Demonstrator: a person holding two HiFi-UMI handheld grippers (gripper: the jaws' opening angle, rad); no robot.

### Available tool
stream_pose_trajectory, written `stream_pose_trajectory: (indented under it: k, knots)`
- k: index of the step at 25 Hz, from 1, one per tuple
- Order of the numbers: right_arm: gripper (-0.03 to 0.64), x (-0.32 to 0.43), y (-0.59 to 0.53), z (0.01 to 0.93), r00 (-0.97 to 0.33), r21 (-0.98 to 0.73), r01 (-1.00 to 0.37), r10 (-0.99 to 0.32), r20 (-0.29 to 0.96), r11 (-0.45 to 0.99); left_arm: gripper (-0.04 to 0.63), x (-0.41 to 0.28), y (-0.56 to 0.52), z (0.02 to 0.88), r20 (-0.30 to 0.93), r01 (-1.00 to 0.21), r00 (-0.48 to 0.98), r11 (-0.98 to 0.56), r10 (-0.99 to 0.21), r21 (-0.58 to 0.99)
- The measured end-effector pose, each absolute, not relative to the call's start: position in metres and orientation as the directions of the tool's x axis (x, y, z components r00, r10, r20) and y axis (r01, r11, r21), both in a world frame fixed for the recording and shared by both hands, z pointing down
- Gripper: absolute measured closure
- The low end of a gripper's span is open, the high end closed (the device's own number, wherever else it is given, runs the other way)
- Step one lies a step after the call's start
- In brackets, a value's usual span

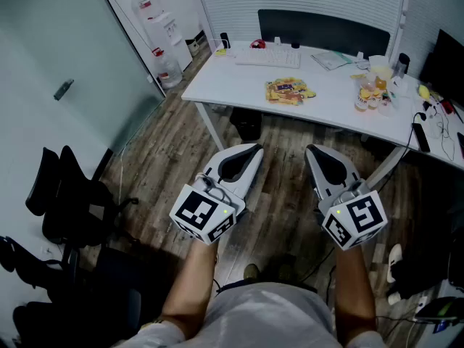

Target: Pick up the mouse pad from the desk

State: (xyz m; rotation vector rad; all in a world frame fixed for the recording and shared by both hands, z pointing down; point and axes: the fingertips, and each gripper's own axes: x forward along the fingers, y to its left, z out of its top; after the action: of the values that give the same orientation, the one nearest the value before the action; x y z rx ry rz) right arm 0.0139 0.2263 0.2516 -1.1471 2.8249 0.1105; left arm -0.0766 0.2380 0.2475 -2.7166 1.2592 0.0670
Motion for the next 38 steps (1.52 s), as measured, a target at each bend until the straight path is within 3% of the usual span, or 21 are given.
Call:
stream_pose_trajectory:
  k: [38]
  knots:
    - [0.604, 0.072, 0.183, 0.267, -0.768, 0.021, -0.638, -0.634, -0.092, 0.77, 0.58, -0.035, 0.203, 0.266, -0.066, -0.829, 0.557, -0.549, -0.828, -0.108]
